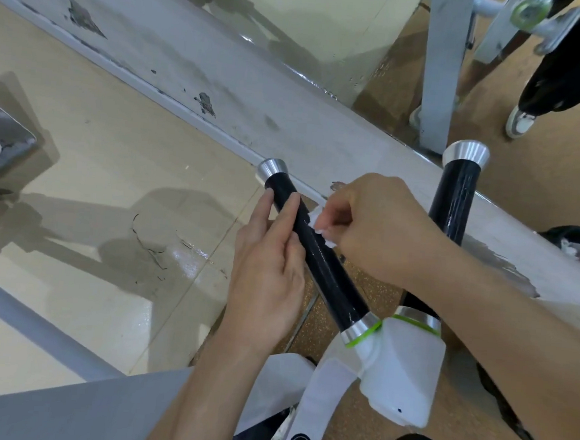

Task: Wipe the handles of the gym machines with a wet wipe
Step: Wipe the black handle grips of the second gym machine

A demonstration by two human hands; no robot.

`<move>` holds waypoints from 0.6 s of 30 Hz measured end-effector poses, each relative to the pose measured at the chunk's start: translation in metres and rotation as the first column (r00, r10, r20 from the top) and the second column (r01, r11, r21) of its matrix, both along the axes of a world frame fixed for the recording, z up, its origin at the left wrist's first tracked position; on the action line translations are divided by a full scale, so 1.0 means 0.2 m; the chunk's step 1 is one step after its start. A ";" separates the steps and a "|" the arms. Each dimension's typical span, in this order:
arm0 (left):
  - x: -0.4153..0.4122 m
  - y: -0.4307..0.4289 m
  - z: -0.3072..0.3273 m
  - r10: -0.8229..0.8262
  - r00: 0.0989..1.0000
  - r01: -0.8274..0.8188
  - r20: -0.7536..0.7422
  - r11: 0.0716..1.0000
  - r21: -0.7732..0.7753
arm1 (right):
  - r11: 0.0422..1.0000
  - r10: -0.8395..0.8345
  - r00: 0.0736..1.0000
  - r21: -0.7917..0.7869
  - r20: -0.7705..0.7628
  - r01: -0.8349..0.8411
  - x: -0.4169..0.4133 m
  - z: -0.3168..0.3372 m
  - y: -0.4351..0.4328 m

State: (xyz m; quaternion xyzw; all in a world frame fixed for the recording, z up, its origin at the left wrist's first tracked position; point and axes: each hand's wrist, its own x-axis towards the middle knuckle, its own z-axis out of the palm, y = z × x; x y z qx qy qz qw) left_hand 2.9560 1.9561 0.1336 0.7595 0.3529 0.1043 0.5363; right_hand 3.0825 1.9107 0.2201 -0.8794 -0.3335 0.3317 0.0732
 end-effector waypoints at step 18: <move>-0.01 0.00 0.05 -0.043 0.999 0.045 -0.032 0.998 0.052 | 0.952 -0.219 0.972 0.198 -0.090 0.233 0.02 -0.10 0.02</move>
